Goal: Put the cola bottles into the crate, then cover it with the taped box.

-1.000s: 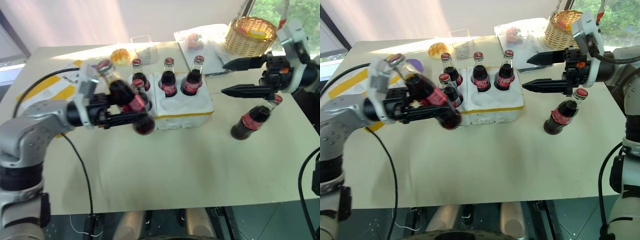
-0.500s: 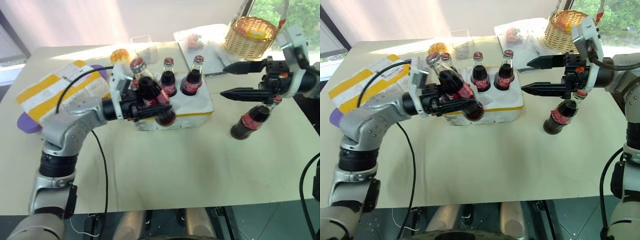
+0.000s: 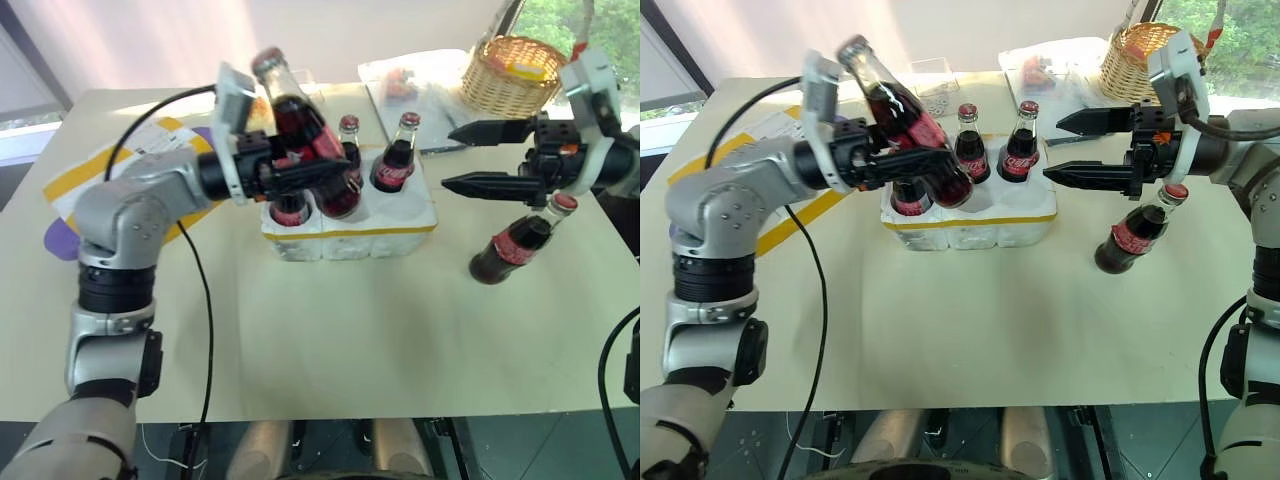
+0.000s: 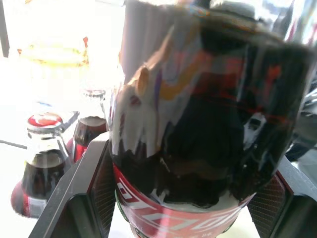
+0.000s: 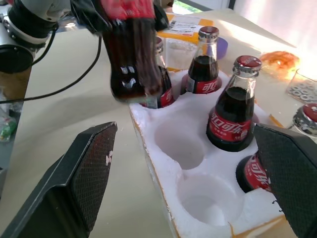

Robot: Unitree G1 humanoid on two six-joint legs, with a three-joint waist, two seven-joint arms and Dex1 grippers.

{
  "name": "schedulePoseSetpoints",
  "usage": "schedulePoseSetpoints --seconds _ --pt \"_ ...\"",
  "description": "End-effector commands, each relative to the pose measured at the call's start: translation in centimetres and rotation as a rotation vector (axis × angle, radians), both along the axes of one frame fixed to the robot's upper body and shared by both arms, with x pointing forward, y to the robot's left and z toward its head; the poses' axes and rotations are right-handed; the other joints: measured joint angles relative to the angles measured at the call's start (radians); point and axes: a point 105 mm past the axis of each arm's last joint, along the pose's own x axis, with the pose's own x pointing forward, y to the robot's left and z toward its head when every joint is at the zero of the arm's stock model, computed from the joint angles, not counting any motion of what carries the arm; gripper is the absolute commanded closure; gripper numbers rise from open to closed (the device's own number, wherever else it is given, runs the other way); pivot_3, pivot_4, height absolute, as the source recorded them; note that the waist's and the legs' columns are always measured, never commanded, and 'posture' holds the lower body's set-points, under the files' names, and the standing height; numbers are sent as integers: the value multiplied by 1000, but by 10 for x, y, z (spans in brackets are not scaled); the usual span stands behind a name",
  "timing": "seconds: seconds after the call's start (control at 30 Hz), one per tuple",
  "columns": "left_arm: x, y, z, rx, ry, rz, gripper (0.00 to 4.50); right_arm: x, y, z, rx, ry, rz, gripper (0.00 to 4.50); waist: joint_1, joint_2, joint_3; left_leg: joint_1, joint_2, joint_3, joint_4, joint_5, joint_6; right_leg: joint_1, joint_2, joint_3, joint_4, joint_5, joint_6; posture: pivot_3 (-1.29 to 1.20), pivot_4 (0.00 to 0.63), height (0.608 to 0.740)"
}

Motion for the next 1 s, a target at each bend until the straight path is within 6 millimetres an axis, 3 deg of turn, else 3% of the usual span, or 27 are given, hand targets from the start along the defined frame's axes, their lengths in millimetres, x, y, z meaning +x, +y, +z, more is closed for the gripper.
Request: schedulePoseSetpoints --seconds 0.03,0.3,0.5,0.63,0.7,0.87,1.0 --pt "-9 -10 9 50 -90 25 1689 -5 1 14 6 -64 8 0 -3 0 0 0 0 0 0 0 0 0 0 0 0 0 0 0 150 740" --pt "18 -25 -9 157 -12 293 1689 -5 -2 10 14 -57 -17 0 7 0 0 2 0 0 1 -1 2 3 0 0 0 0 0 0 150 740" --pt "25 -18 -11 168 -9 420 1689 -4 -2 8 23 -57 -31 0 2 0 -1 5 0 0 0 -1 1 5 0 0 1 0 1 0 150 740" --pt "1 -26 1 72 -11 275 1689 -4 -2 8 26 -59 -34 0 2 0 -1 7 0 0 0 -2 3 7 1 0 1 0 1 0 150 740" --pt "-1 -23 3 68 -38 270 1689 -3 -2 8 29 -59 -35 0 4 0 -1 7 0 0 0 -1 2 7 1 0 1 0 1 0 150 740" --pt "-15 -5 34 -80 -76 147 1689 -1 -2 8 31 -62 -34 0 2 0 0 7 0 0 0 -1 1 6 1 0 1 0 1 0 150 740" --pt "-21 -6 34 -91 -41 59 1689 1 -1 8 34 -64 -34 0 2 0 0 6 0 0 -1 0 -1 5 1 0 0 0 1 0 150 740"
